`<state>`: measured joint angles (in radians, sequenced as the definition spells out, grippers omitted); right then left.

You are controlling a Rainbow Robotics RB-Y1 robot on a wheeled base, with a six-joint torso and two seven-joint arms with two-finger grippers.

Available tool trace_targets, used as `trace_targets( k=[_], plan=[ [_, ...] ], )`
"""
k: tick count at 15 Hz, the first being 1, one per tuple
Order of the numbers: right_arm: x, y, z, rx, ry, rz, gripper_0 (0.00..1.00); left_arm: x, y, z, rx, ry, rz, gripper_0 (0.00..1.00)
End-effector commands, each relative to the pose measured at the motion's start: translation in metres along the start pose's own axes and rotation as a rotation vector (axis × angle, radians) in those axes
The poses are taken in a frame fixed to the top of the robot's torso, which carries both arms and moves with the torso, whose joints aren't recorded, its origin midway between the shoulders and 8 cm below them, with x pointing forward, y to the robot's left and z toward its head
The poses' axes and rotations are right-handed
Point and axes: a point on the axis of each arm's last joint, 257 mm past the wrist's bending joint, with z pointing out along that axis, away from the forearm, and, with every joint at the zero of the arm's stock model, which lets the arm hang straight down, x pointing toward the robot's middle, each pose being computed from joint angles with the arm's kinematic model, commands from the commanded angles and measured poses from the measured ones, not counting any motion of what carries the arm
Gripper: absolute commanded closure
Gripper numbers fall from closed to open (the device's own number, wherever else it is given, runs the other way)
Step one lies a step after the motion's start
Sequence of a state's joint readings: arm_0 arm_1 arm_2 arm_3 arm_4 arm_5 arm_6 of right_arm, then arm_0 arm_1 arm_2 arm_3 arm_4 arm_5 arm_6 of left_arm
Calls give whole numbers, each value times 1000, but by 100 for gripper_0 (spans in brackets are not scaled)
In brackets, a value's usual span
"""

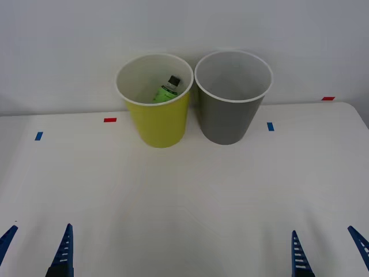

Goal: Put cans in the gray bin and PET bottles in the light green bin.

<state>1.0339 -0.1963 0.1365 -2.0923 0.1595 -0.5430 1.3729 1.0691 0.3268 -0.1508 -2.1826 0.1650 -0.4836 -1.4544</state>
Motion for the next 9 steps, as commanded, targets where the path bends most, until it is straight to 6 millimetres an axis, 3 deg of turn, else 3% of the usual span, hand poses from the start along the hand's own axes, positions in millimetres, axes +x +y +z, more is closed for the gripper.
trace_targets(
  k=[1, 9],
  plan=[
    [0, 0, 0, 0, 0, 0, 0, 8, 2, -15, -12, 37, 14, 0],
    [0, 0, 0, 0, 0, 0, 0, 14, -3, -21, -6, 55, 14, 0]
  ],
)
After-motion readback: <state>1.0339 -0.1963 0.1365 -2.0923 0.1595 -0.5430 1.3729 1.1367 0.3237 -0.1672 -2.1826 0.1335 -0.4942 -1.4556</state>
